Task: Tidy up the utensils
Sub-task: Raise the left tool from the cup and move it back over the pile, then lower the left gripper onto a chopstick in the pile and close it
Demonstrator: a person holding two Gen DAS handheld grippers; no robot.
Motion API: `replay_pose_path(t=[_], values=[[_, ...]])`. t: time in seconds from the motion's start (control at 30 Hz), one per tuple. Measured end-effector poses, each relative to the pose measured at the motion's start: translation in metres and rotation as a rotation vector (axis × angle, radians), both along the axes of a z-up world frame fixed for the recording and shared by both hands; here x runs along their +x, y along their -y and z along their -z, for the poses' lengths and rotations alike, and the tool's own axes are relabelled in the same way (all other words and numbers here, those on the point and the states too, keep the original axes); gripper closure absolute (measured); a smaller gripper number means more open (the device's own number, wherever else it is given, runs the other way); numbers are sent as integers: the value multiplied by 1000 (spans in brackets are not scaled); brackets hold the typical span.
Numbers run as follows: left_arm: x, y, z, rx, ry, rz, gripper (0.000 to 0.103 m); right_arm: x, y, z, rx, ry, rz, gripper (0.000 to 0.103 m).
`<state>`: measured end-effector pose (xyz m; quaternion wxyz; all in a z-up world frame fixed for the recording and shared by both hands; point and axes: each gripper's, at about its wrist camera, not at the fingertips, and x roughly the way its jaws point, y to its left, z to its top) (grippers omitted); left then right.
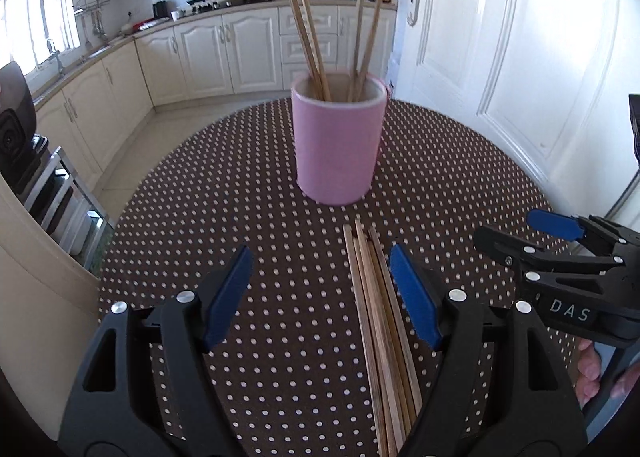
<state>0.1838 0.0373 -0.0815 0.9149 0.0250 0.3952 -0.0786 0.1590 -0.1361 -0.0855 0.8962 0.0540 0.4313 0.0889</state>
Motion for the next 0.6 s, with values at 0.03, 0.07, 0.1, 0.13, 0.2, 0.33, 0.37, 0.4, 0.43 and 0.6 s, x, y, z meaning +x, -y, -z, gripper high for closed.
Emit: replay_pose_path(t=[0.03, 0.07, 0.1, 0.13, 0.2, 0.33, 0.37, 0.4, 0.43, 0.6], values=[[0, 0, 4, 1, -17, 3, 32, 0, 0, 2, -2, -4, 3, 28], [0, 0, 7, 0, -27, 7, 32, 0, 1, 5, -3, -7, 6, 28], [-1, -1, 10, -3, -35, 15, 32, 0, 2, 6, -4, -9, 7, 28], [-2, 0, 12, -5, -40, 22, 32, 0, 2, 9, -7, -14, 9, 28], [-5, 0, 15, -7, -49, 34, 32, -1, 3, 14, -9, -22, 12, 28], [-8, 4, 22, -26, -74, 65, 32, -3, 6, 23, 5, -40, 16, 28], [-8, 6, 24, -29, -80, 77, 32, -4, 7, 24, 10, -43, 14, 28], [-8, 8, 27, -31, -87, 86, 32, -5, 7, 26, 23, -48, 4, 28], [-7, 11, 30, -27, -95, 94, 32, -7, 7, 26, 33, -49, -9, 28], [1, 19, 38, -17, -126, 92, 45, -15, 7, 26, 15, -24, 0, 28]])
